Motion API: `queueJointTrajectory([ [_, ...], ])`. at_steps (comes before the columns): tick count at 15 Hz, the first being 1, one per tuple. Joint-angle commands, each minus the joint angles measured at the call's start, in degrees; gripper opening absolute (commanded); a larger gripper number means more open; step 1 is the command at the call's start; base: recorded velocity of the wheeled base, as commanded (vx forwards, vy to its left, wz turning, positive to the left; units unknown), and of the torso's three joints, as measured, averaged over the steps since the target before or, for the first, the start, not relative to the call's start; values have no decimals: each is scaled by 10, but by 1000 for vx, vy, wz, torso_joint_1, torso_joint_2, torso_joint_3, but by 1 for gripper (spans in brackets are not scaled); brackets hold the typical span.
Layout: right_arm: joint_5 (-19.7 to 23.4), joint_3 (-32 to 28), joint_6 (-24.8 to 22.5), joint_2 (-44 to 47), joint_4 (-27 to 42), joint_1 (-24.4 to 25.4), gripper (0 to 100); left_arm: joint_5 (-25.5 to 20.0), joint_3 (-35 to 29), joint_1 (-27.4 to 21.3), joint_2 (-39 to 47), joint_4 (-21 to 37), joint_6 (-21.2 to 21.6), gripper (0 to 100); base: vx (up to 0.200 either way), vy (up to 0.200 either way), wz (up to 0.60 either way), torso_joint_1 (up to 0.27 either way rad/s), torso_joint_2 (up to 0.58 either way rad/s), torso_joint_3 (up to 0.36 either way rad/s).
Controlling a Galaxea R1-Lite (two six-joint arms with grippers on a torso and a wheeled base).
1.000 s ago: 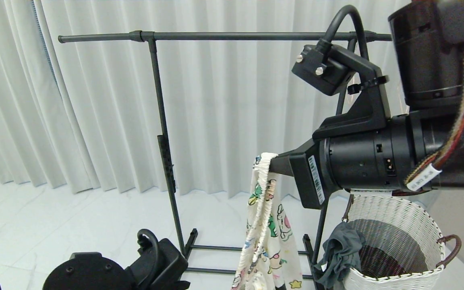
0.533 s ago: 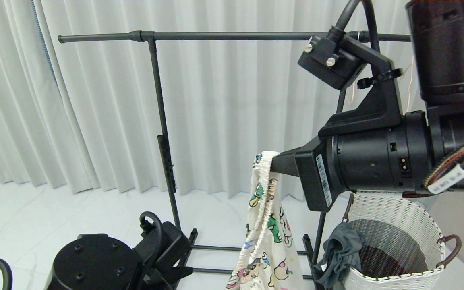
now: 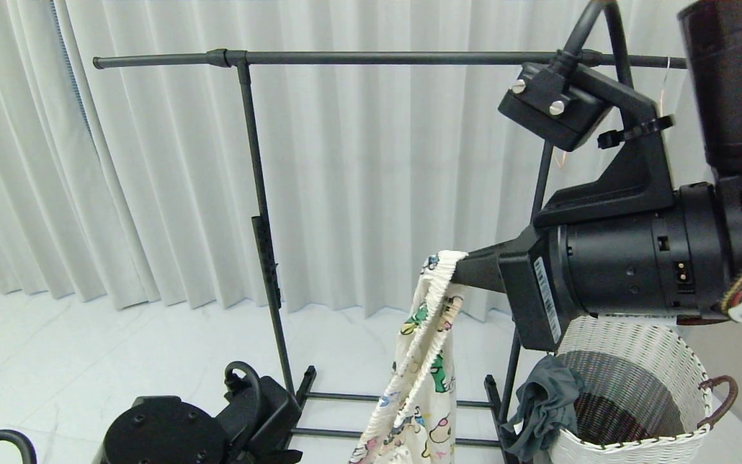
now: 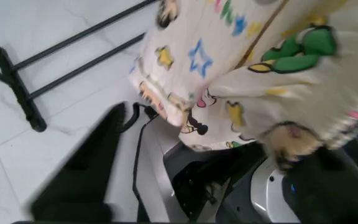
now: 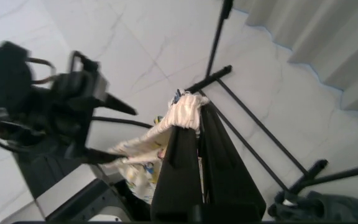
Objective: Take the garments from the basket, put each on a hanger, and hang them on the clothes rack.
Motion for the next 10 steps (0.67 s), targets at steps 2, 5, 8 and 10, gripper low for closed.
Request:
queueJointTrajectory([
  [2, -10, 33, -1, -33, 1, -27, 0, 68, 12, -13, -11, 1, 2, 0, 0, 0, 0, 0, 0, 0],
  [5, -11, 85, -3, -65, 1, -66, 0, 207, 1, -35, -16, 1, 11, 0, 0, 0, 0, 0, 0, 0],
  [8, -11, 156, -22, -116, 5, -119, 0, 213, -80, -31, -75, 62, 23, 0, 0, 0, 0, 0, 0, 0],
  [10, -11, 186, -38, -150, 15, -150, 0, 211, -205, -31, -109, 241, 23, 0, 0, 0, 0, 0, 0, 0],
])
